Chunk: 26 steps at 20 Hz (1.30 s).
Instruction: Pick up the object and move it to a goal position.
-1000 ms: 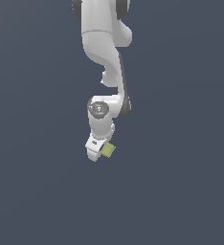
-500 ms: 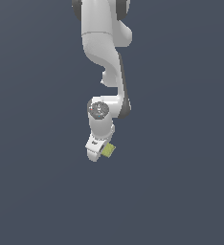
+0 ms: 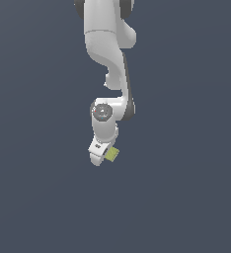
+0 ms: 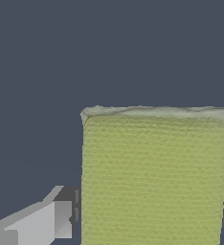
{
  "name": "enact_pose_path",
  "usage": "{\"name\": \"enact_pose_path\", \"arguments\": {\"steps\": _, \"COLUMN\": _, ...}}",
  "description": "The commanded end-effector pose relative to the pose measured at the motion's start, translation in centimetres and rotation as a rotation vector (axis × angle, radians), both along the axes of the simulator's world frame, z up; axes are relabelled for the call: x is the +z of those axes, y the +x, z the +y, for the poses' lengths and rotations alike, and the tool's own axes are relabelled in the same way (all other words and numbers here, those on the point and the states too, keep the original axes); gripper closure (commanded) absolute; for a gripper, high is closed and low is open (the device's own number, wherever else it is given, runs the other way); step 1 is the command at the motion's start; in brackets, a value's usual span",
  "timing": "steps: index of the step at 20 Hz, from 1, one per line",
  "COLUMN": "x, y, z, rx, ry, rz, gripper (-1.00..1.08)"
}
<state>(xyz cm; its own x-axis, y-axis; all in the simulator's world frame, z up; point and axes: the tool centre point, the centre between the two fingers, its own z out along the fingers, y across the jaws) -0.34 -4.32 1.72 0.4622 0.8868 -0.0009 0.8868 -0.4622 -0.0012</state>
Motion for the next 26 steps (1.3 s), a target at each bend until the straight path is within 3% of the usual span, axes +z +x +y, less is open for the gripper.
{"name": "enact_pose_path", "arguments": {"steps": 1, "x": 0.8, "y": -0.1, "z": 0.2, "rx": 0.0, "ry": 0.0, "rz": -0.002, "gripper": 1.08}}
{"name": "enact_pose_path", "arguments": {"steps": 8, "x": 4.4, "y": -1.3, "z": 1.0, "rx": 0.001, "ry": -0.001, "rz": -0.002, "gripper": 1.08}}
{"name": "enact_pose_path", "arguments": {"steps": 26, "x": 18.4, "y": -5.2, "z": 4.2, "rx": 0.001, "ry": 0.0, "rz": -0.001, "gripper": 1.08}}
